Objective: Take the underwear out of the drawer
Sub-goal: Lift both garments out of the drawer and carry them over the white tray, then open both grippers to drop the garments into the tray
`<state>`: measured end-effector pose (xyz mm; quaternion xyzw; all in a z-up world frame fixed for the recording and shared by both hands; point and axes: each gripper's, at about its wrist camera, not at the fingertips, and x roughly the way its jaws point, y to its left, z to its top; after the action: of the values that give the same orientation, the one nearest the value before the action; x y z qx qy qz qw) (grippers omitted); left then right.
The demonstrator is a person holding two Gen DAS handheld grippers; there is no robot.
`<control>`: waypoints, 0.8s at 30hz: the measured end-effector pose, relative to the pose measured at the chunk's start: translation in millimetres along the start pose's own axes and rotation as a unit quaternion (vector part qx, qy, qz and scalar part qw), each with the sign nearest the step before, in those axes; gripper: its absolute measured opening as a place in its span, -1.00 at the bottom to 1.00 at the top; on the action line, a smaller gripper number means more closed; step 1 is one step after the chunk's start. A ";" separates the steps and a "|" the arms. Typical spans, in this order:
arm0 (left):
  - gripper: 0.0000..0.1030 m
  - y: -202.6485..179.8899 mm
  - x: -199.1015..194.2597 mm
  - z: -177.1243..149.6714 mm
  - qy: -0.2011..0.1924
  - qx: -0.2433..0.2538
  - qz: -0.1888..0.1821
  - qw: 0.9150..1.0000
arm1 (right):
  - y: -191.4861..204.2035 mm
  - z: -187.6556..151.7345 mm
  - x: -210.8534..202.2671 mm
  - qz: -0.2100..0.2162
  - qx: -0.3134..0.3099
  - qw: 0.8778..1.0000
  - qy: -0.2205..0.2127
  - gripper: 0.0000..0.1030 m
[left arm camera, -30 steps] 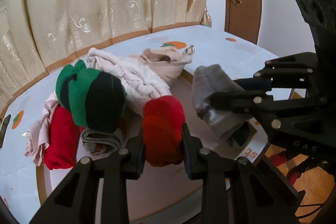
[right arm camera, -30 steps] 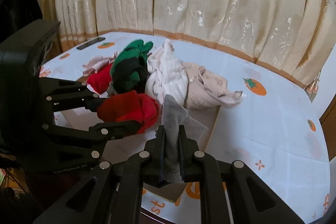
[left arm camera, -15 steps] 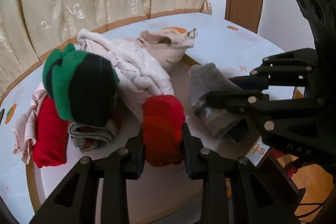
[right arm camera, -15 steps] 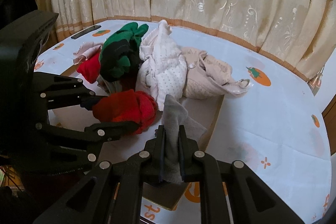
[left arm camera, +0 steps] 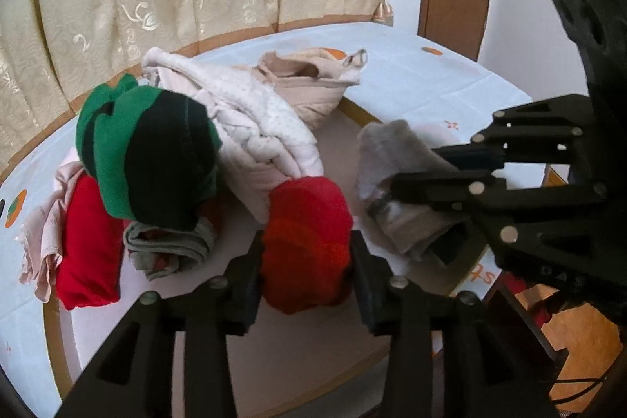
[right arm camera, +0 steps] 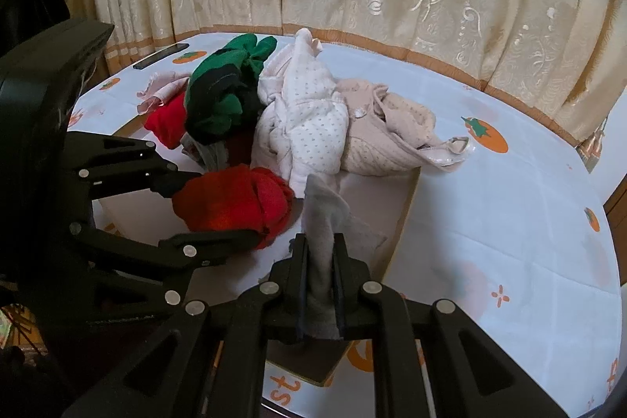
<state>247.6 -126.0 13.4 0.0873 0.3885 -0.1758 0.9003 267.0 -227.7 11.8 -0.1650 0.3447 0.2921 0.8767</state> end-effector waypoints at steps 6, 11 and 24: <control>-0.09 -3.2 -8.8 -2.8 -0.016 -0.002 -0.003 1.000 | 2.5 -2.3 0.2 -0.011 0.002 1.000 -0.007 -0.73; 0.18 -2.3 -21.4 -5.2 -0.035 -0.001 0.006 0.999 | 5.0 -8.1 -5.5 -0.018 0.002 1.000 -0.013 -0.15; 0.38 -6.5 -35.8 -19.7 -0.047 0.000 -0.001 0.999 | 6.1 -21.0 -24.5 -0.017 0.026 0.999 -0.035 0.00</control>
<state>209.1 -117.3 25.9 0.0787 0.3455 -0.1811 0.9174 238.0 -243.1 13.5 -0.1374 0.3187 0.2733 0.8971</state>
